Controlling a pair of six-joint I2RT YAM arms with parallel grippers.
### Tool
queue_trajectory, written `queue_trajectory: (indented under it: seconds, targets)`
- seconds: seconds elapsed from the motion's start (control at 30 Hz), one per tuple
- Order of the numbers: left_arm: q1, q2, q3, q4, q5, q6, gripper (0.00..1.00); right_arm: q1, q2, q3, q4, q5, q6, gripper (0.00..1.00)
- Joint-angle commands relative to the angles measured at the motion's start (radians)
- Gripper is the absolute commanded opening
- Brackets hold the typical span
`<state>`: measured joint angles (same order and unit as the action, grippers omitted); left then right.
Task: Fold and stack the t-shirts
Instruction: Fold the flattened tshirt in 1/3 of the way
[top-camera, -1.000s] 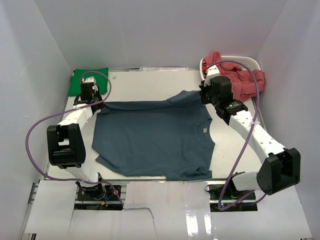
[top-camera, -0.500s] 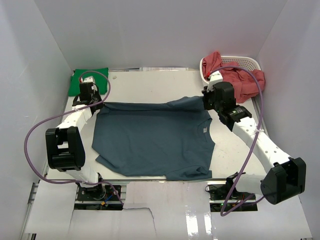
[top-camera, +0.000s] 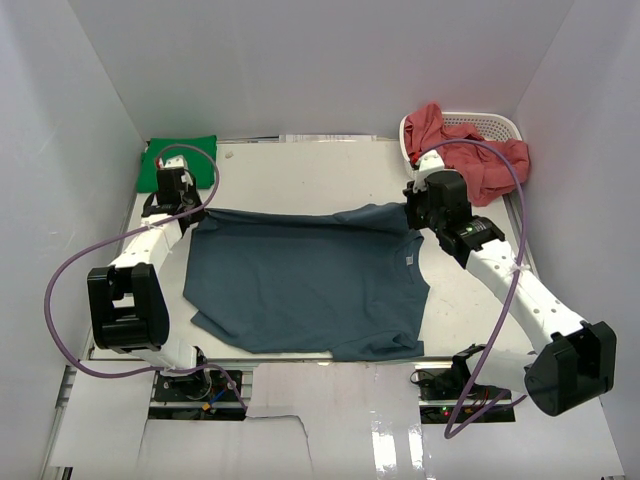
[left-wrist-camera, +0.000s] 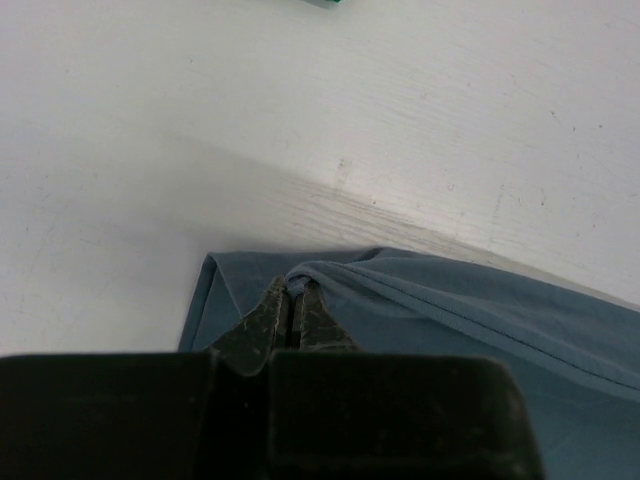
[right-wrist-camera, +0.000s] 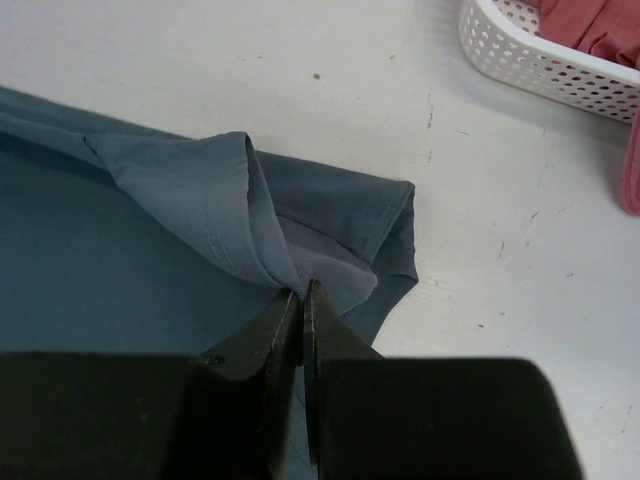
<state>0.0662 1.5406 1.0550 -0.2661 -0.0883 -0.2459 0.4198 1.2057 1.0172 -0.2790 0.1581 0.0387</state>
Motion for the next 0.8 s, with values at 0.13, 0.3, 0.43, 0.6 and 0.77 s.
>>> queue_trajectory:
  seconds: [0.13,0.3,0.43,0.6,0.77]
  targets:
    - [0.003,-0.056,-0.023,-0.067,-0.047,-0.021,0.0,0.008,-0.031,-0.008,-0.037,0.008,0.035,0.08]
    - [0.003,-0.039,-0.027,-0.105,-0.05,-0.027,0.0,0.011,-0.017,-0.002,-0.092,-0.012,0.064,0.08]
    - [0.003,-0.039,-0.035,-0.12,-0.051,-0.03,0.0,0.02,0.009,0.011,-0.133,-0.02,0.085,0.08]
    - [0.003,-0.046,-0.035,-0.14,-0.051,-0.029,0.0,0.028,0.012,0.011,-0.17,-0.022,0.099,0.08]
    - [0.003,-0.051,-0.044,-0.166,-0.05,-0.036,0.0,0.037,0.028,0.018,-0.242,-0.026,0.115,0.08]
